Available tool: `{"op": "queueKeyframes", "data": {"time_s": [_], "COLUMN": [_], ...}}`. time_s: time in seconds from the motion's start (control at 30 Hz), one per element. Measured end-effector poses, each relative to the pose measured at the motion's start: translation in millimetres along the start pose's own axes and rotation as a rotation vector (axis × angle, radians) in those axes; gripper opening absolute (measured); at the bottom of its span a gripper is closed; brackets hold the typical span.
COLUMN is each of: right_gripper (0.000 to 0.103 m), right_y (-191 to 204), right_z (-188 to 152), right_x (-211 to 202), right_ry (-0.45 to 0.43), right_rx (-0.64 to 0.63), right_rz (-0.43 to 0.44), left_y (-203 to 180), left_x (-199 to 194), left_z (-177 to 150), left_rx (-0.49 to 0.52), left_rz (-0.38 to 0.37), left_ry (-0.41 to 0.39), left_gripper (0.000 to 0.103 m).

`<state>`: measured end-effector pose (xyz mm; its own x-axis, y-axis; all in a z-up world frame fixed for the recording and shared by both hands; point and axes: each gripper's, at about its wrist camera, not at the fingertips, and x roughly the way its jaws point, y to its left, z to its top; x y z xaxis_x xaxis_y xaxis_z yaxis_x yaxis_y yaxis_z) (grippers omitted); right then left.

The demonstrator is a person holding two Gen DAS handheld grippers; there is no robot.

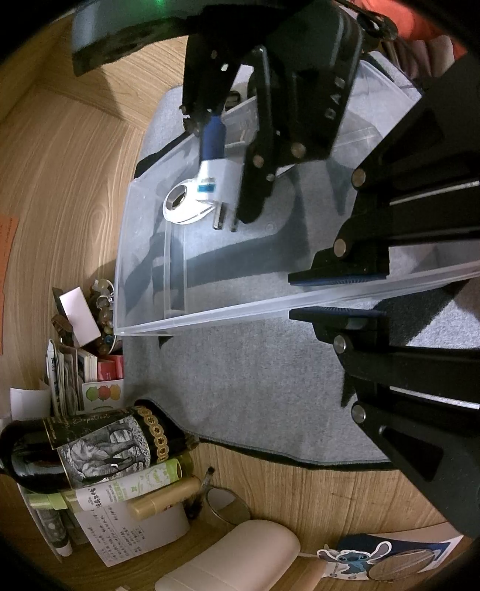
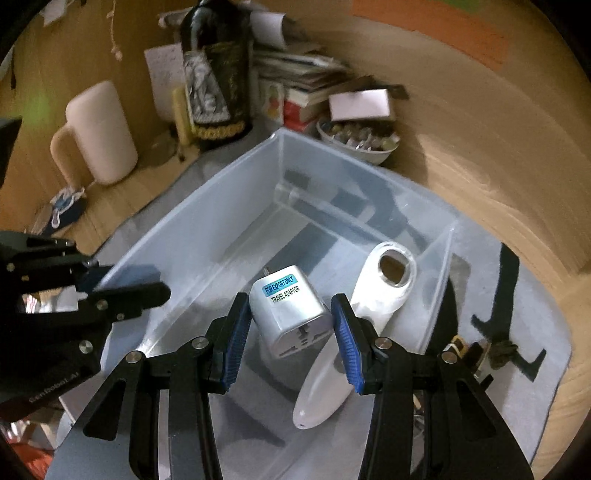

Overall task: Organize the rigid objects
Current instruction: 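Carry the white travel adapter with the right tool and release it into the box, then move the right tool to the black microphone and grasp it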

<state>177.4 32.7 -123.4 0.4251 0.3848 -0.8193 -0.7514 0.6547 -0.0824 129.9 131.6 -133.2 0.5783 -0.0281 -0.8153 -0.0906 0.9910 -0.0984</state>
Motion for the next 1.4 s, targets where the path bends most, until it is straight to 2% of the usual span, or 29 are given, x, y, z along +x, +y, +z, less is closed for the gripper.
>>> {"op": "queueKeyframes", "data": {"time_s": [0.2,0.37,0.5,0.63,0.83,0.93,1.17,1.4], "right_gripper": [0.042,0.053,0.055,0.069,0.072,0.08,0.08,0.08], "right_y": [2.7,4.2,5.8,6.9,3.3,-5.7,-35.5,-77.7], "right_z": [-1.8,-1.9,-1.9,-2.6,-3.4,-4.3,-14.5,-36.4], "right_x": [1.7,-4.1,-14.7,-28.6,-59.1,-75.4,-108.2,-116.7], "right_ry": [0.018,-0.005,-0.038,-0.087,-0.177,-0.216,-0.272,-0.249], "right_rx": [0.002,-0.007,-0.015,-0.021,0.002,0.019,0.086,0.196], "right_rz": [-0.007,-0.018,-0.021,-0.031,-0.062,-0.07,-0.151,-0.212], "left_y": [0.7,0.9,1.1,0.2,1.0,1.0,1.4,1.4], "left_x": [-0.2,-0.1,-0.2,-0.2,-0.2,-0.2,-0.1,-0.1], "left_z": [0.4,0.3,0.3,0.2,0.2,0.2,0.2,0.3], "left_rx": [0.001,0.001,0.001,0.001,0.002,0.002,0.001,0.002], "left_rz": [0.0,-0.002,-0.001,-0.002,-0.002,-0.002,-0.003,-0.003], "left_ry": [0.0,0.001,0.0,0.0,0.0,0.0,0.0,0.0], "left_gripper": [0.01,0.01,0.01,0.01,0.01,0.01,0.01,0.01]}}
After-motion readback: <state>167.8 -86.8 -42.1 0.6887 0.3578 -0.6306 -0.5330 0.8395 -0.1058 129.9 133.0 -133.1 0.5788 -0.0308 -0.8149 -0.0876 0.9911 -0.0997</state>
